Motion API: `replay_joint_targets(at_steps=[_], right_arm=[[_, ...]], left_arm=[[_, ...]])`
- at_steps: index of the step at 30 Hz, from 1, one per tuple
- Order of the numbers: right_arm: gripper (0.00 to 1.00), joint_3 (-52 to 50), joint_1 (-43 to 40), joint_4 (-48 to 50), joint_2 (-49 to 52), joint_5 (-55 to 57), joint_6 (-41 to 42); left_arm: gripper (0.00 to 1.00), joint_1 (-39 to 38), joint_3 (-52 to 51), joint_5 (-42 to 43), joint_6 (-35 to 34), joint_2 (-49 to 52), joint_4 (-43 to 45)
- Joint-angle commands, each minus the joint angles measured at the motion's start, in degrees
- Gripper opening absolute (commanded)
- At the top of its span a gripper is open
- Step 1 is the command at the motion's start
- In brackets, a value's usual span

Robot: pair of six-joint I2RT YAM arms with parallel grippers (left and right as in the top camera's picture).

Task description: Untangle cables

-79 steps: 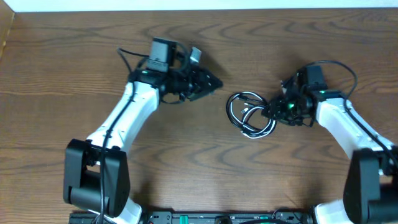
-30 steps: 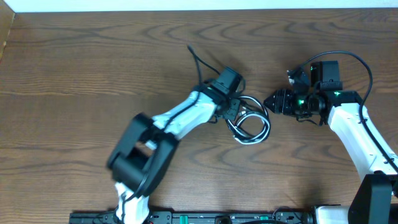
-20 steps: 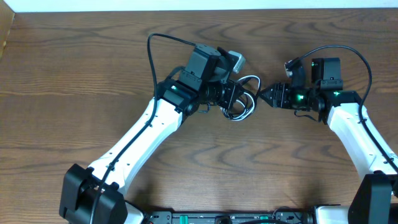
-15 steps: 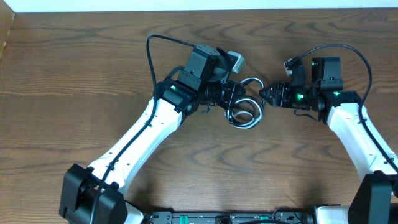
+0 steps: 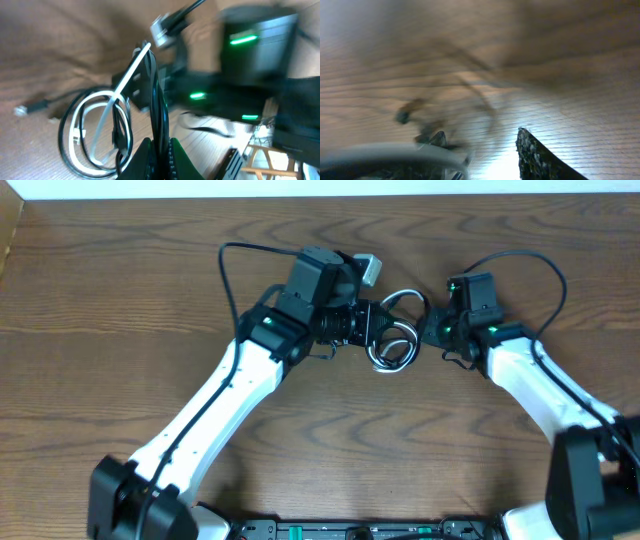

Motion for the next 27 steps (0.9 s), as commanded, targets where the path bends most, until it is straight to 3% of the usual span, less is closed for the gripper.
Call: replay_joint_targets(at_steps=[1,8,14,17,22,23,24,27], right_arm=[[0.39,0.6,-0.2,-1.0,3.5,4.0,2.2],[0.36,0.6,-2.8,-6.3,4.1,4.0,2.2],[0.26,0.6,-8.5,-12.3,4.1,1.9,-2.5],[0.41,1.4,-11.4,-9.8,3.4,-15.1,-11.3],[0.55,4.7,-11.5,-10.3,0.3,-26.8,-15.6],[0.67,5.5,-11.4,-10.3,-0.9,-29.7,-16.6],[0.70,5.8,-11.4,-10.3,-1.5,-30.3,-16.6],[0.99,6.1,-11.6,-8.6,-4.1,-30.3,-15.7]], left_arm=[[0.07,2.5,0.6,-0.4,-1.4,-6.4,0.8],[0.07,12.6,0.6,-0.5,-1.3,-9.7,0.6],[0.08,18.3,0.6,-0.5,-0.7,-9.7,-2.0],[0.08,18.1,0.6,-0.3,-0.7,-9.7,-2.1],[0.07,18.1,0.6,-0.3,-1.0,-9.7,-1.9],[0.07,18.1,0.6,-0.3,-1.1,-9.7,-2.1],[0.07,18.1,0.6,-0.3,-1.2,-9.6,-2.3],[0.07,17.3,0.5,-0.3,-1.7,-9.6,-2.6]])
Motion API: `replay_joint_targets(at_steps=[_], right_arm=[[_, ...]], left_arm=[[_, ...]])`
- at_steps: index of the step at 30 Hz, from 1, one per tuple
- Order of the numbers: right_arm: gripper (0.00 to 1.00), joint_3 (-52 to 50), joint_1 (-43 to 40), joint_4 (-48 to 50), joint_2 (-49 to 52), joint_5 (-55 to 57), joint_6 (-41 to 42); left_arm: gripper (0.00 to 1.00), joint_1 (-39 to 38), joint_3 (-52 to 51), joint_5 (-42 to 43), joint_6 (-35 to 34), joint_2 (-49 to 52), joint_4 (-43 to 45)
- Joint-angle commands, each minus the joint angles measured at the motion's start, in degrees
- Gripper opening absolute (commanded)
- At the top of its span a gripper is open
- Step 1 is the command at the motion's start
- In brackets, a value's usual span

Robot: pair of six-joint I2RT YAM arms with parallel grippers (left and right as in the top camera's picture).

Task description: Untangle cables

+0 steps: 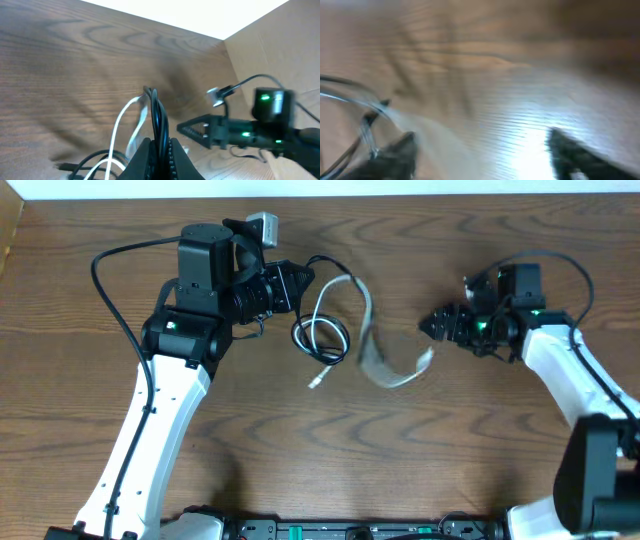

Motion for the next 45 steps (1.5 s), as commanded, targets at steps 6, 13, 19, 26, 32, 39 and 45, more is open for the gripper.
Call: replay_joint_targets(at_steps=[6,13,19,26,32,39,45], right_arm=[[0.98,1.5,4.6,4.8,-4.0,-8.7,-0.8],[0.89,1.5,14.9,7.2,-3.4,-7.0,3.3],[0.79,1.5,20.7,11.1,-0.1,-1.9,10.7],[0.70,1.5,25.4,24.6,7.8,-6.2,16.3],[0.54,1.5,28.7,25.8,9.4,-4.3,17.4],[0.01,1.5,26.1,22.8,9.4,-4.8,17.8],[0.01,1.5,21.4,17.4,9.2,-9.6,14.0]], left_arm=[[0.07,-3.0,0.6,0.1,-2.9,-0.6,0.4],[0.07,-3.0,0.6,0.1,-2.9,-0.6,0.4],[0.08,-3.0,0.6,0.1,-2.9,-0.6,0.4],[0.08,-3.0,0.6,0.1,-2.9,-0.6,0.8],[0.08,-3.0,0.6,-0.4,-2.8,-0.6,0.8],[0.06,-3.0,0.6,-3.5,-2.8,-0.6,-0.3],[0.08,-2.9,0.6,-10.8,-2.2,-0.5,-5.5]])
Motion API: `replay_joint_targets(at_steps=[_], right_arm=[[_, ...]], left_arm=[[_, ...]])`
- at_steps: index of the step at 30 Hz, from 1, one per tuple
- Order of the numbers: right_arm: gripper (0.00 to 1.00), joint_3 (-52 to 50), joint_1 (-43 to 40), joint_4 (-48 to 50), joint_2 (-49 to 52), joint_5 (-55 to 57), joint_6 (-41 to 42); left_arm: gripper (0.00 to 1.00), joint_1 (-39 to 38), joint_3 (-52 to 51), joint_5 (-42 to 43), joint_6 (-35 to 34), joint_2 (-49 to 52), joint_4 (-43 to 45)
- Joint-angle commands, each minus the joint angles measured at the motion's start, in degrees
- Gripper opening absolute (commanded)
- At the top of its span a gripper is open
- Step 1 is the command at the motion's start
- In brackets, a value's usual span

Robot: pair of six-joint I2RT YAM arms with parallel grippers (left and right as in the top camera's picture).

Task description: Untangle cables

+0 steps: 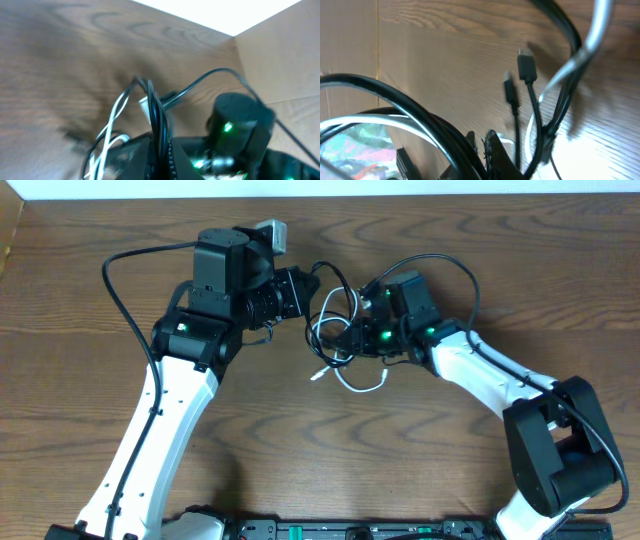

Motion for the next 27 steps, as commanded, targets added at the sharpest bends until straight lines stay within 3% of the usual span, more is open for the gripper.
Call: replay_joint_targets(at_steps=[1,9,13,15,17,19,22,25,27], right_arm=[[0.01,0.6,-2.9,-3.6,0.2,-3.1,-3.1],[0.01,0.6,-6.7,-17.7,-1.5,-3.0,-9.7],[0.01,0.6,-8.2,-22.8,-3.2,-2.4,-12.1],[0.01,0.6,-8.9,-23.0,-4.7,-2.5,-13.5],[0.01,0.6,-9.7,-23.0,-7.5,-2.4,-14.4],[0.01,0.6,-10.4,-22.9,-9.4,-2.1,-14.4],[0.01,0.6,-11.2,-23.0,-12.3,1.7,-12.7],[0.01,0.6,-11.5,-23.2,-12.5,1.6,-11.3],[0.01,0.6,-11.5,-23.4,-12.5,1.5,-11.3]], left_arm=[[0.07,0.1,0.6,-7.4,0.6,-0.4,-3.5],[0.07,0.1,0.6,-24.8,4.2,4.1,-9.4],[0.08,0.0,0.6,-25.7,4.2,7.8,-9.6],[0.23,-0.4,0.6,-24.5,4.3,8.8,-10.2],[0.40,-1.2,0.6,-19.8,8.3,9.0,-10.1],[0.47,-1.9,0.6,-14.0,12.0,8.8,-10.0],[0.48,-2.1,0.6,10.1,16.2,7.0,-7.5],[0.49,-2.3,0.6,18.8,19.7,5.6,-6.1],[0.49,-2.9,0.6,18.9,22.8,5.7,-7.6]])
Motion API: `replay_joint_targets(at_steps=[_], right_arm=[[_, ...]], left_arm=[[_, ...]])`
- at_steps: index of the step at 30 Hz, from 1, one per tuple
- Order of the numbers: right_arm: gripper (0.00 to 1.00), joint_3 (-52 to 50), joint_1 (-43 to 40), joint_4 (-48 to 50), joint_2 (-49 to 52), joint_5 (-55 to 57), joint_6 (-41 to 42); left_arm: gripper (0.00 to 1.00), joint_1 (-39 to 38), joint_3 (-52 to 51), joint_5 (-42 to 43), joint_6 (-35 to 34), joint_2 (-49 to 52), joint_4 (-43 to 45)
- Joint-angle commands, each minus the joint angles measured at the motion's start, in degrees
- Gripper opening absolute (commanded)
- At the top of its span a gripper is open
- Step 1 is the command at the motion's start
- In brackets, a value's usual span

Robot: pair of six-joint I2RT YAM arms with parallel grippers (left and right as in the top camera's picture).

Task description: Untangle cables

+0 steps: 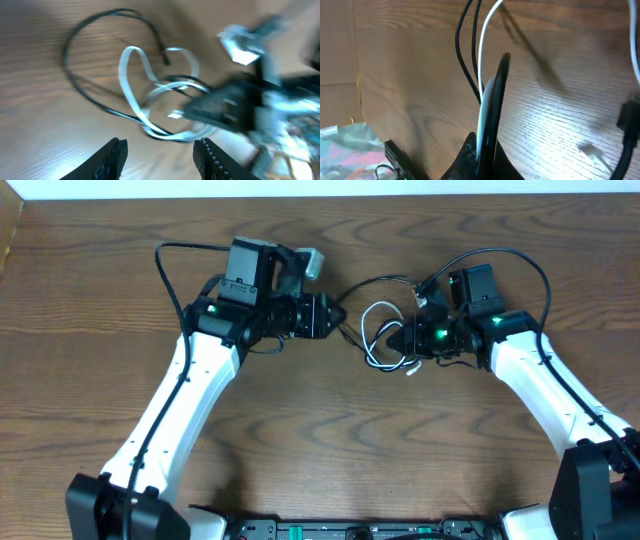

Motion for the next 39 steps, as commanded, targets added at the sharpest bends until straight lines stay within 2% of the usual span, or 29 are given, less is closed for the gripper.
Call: replay_joint_targets(at_steps=[1,5,7,10,14,19,22,34,37,39], right_arm=[[0.01,0.5,-0.3,-0.2,-0.5,-0.2,0.7],[0.01,0.5,-0.9,-0.2,-0.5,-2.7,0.7],[0.01,0.5,-2.5,0.3,-0.5,-5.4,-0.1],[0.01,0.5,-5.6,0.3,-0.5,-12.5,-3.0],[0.01,0.5,-8.7,0.0,-0.5,-22.1,-6.1],[0.01,0.5,-8.9,-0.1,-0.5,-23.8,-6.4],[0.01,0.5,-9.0,-0.1,-0.5,-24.2,-6.9],[0.01,0.5,-11.7,-0.5,-0.5,-29.0,-9.0],[0.01,0.5,-13.1,-0.9,-0.5,-29.3,-9.0],[0.01,0.5,-13.5,-0.9,-0.5,-29.9,-9.0]], left_arm=[[0.49,-1.4,0.6,10.0,9.8,-1.3,-2.7],[0.49,-4.7,0.5,9.4,22.2,0.0,-8.7],[0.49,-6.5,-0.3,6.0,26.4,1.0,-10.1],[0.51,-8.4,-1.1,1.8,32.8,2.8,-8.7],[0.56,-10.8,-1.2,1.8,38.2,4.7,-1.6],[0.57,-14.2,-1.2,1.8,41.1,7.8,6.0],[0.56,-15.1,-1.2,1.8,43.7,10.1,6.3],[0.50,-15.1,-1.2,2.9,44.6,14.9,8.1],[0.35,-15.1,-1.2,6.0,44.6,15.0,9.0],[0.29,-15.1,-1.2,8.2,44.6,15.0,9.1]])
